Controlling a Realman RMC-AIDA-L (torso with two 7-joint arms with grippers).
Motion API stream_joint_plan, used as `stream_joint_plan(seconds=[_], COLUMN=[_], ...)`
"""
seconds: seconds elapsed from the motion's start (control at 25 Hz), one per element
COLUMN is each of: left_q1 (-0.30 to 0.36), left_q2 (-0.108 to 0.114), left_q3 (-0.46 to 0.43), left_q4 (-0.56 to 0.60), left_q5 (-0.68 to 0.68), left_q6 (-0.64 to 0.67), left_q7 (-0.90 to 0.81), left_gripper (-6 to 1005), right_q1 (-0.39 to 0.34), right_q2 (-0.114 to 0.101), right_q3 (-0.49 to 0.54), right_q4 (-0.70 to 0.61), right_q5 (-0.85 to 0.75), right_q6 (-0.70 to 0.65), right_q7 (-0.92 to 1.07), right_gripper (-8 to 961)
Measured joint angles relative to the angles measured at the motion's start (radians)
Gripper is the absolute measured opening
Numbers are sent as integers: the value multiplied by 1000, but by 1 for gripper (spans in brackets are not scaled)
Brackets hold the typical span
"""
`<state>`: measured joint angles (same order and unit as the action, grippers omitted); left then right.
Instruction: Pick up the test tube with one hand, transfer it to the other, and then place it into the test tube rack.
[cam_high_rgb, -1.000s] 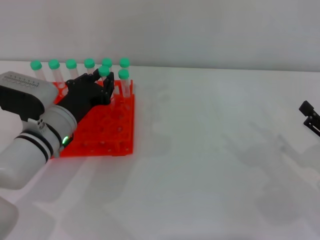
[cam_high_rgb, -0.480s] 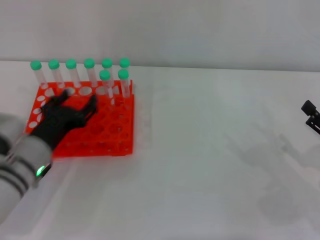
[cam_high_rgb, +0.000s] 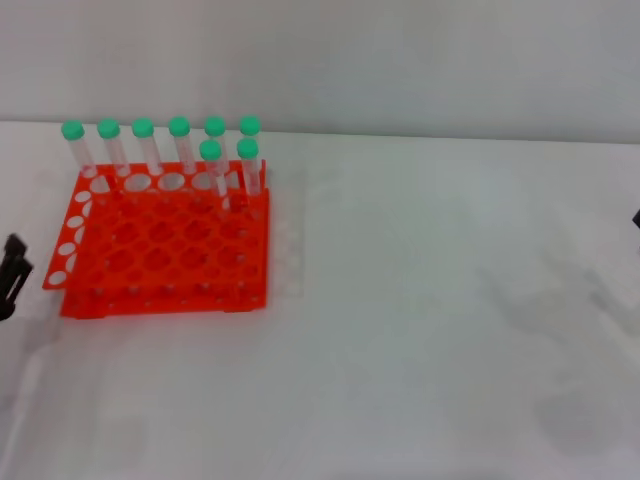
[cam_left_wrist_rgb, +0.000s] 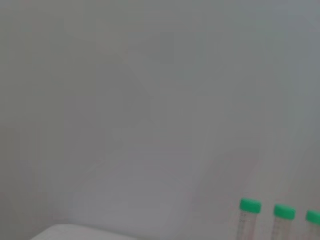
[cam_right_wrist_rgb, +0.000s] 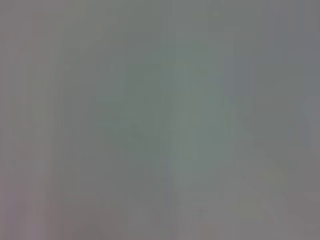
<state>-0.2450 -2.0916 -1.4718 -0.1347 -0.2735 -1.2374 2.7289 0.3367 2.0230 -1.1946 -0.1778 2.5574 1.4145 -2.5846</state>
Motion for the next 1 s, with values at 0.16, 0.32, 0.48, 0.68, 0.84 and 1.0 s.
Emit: stream_joint_plan(seconds=[0.16,0.32,0.48,0.68,0.84,1.0], left_q1=[-4,-7,-3,4,10,22], left_q2=[-2,-5,-4,-4,-5,-7], left_q3=[5,28,53,56,56,56], left_q4=[9,-4,-7,-1,2,4], left_q5=[4,6,5,0,4,-4], left_q6=[-1,-11,-40,-80,-107,-112], left_q7=[-3,-4,-4,-2,0,-3], left_gripper=[861,860,859,857,856,855], right_q1=[-2,-9,-20,-20,-18,-15], right_q2=[1,2,2,1,0,1], right_q3=[12,14,14,14,31,52], right_q4=[12,22,27,49,64,74], right_q5=[0,0,0,1,2,2], right_q6=[5,6,7,8,8,7], right_q7=[-1,-1,-1,-2,-12,-14], right_gripper=[843,843,843,843,843,843])
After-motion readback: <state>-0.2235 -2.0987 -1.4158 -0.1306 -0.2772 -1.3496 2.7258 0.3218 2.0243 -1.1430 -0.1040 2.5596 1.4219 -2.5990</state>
